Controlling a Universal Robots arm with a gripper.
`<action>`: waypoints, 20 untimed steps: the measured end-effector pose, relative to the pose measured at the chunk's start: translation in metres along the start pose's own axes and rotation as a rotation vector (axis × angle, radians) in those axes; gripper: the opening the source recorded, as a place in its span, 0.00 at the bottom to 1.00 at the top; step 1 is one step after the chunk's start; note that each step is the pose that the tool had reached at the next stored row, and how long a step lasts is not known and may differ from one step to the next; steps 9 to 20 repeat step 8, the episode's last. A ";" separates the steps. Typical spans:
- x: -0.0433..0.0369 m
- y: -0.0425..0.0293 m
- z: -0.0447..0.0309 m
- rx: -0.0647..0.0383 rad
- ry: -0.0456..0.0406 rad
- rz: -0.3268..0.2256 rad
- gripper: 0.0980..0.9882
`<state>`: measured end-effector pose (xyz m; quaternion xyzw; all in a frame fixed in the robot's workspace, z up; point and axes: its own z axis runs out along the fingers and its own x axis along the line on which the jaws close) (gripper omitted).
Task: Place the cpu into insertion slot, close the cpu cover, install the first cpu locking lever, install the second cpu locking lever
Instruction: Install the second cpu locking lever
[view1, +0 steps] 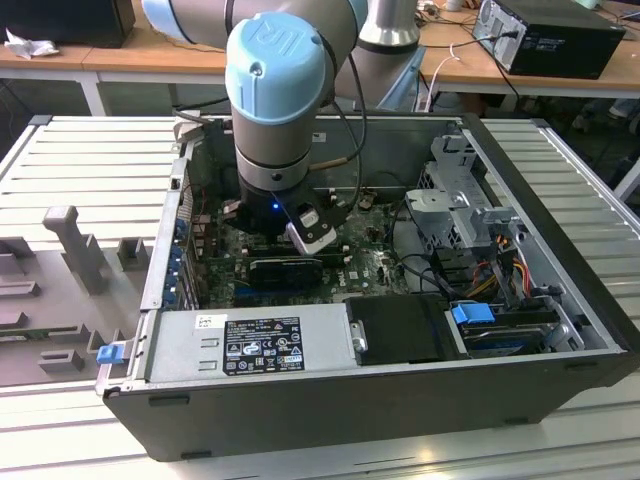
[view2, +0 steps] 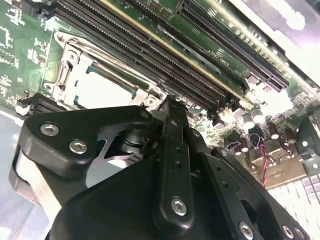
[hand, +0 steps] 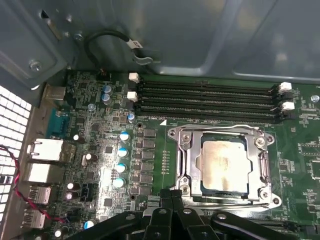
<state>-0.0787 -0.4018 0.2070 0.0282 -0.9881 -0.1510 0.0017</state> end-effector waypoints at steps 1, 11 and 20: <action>0.0000 0.0001 -0.0003 0.000 -0.0001 0.000 0.01; 0.0000 0.0024 -0.0076 0.000 -0.0001 0.000 0.01; 0.0000 0.0024 -0.0076 0.000 -0.0001 0.000 0.01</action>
